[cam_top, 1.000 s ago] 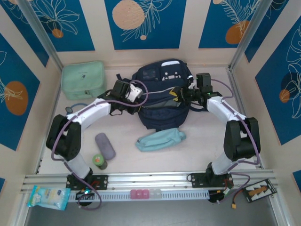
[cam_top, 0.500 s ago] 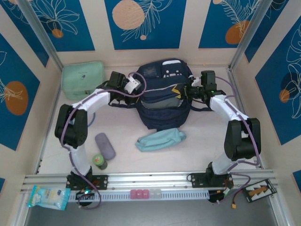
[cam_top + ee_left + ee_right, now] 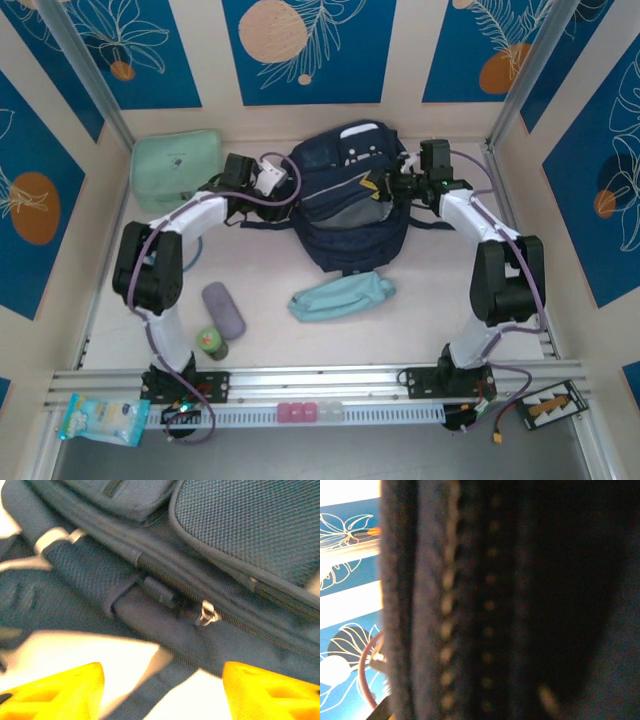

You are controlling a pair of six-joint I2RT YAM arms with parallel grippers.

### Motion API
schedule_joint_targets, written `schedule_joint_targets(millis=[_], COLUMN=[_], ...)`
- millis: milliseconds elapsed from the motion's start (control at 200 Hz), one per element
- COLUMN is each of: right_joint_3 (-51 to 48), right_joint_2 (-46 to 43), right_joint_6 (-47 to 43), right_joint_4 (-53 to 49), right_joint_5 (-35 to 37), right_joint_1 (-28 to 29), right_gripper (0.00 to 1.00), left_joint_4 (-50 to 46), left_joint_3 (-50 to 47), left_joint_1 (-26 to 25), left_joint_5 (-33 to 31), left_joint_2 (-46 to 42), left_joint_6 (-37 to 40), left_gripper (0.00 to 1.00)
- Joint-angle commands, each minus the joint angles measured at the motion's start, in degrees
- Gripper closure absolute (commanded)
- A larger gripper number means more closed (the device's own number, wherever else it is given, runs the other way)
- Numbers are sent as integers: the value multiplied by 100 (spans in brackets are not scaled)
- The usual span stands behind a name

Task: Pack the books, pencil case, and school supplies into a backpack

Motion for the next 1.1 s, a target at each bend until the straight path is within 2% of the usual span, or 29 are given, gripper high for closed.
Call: schedule_joint_targets(millis=[0, 115, 205, 245, 290, 340, 450, 600, 750, 835, 960, 1095], right_joint_3=[428, 776, 950, 978, 932, 798, 625, 311, -307, -479, -557, -846], right_joint_2=[403, 873, 1051, 1041, 928, 653, -93, -1105, -2049, -2329, -2211, -1821], right_joint_6=[-356, -404, -526, -603, -719, -887, -1576, -2340, -2530, -2678, -2902, -2780], right_joint_4=[263, 256, 108, -44, -206, -401, -1230, -2577, -3220, -3481, -3928, -3790], right_joint_5=[225, 288, 377, 442, 552, 765, 1267, 2052, 2526, 2811, 3476, 3415], right_joint_1=[109, 216, 274, 275, 269, 258, 207, 132, 353, 897, 2006, 2839], right_gripper=[86, 85, 80, 72, 55, 42, 30, 28, 28, 28, 29, 30], left_joint_4=[492, 603, 590, 586, 585, 568, 405, 554, 686, 800, 995, 1105], left_joint_3=[-535, -998, -1180, -1237, -1264, -1285, -1200, -1252, -1299, -1318, -1421, -1523], left_joint_1=[91, 103, 108, 108, 105, 108, 104, 108, 104, 113, 113, 111], left_joint_5=[-653, -967, -1030, -1065, -1128, -1270, -1439, -1688, -2139, -2124, -2045, -1963], left_joint_2=[-735, -1241, -1545, -1659, -1779, -1903, -2147, -2507, -2696, -2739, -2831, -2883], left_joint_6=[-401, -746, -968, -1076, -1178, -1273, -1402, -1697, -2052, -2144, -2177, -2012], left_gripper=[20, 2, 0, 0, 0, 0, 0, 0, 0, 0, 0, 0])
